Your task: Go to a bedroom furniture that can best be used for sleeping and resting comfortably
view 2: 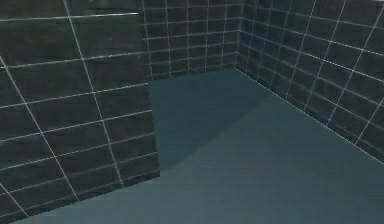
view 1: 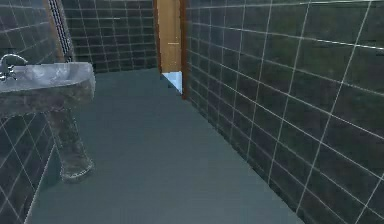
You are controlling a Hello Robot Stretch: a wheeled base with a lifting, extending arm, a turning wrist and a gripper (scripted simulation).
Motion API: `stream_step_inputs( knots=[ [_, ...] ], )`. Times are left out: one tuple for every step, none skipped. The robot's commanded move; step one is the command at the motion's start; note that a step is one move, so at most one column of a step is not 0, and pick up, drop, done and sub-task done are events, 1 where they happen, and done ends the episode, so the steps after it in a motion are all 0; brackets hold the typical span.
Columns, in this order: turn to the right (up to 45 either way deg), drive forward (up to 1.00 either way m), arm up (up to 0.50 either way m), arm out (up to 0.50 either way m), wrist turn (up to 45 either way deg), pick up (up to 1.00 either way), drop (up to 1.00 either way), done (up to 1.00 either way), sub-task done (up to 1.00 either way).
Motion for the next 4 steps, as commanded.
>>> stream_step_inputs(
  knots=[
    [0.0,1.0,0.0,0.0,0.0,0.0,0.0,0.0,0.0],
    [6.0,0.0,0.0,0.0,0.0,0.0,0.0,0.0,0.0],
    [0.0,0.35,0.0,0.0,0.0,0.0,0.0,0.0,0.0],
    [-27.0,0.0,0.0,0.0,0.0,0.0,0.0,0.0,0.0]
  ],
)
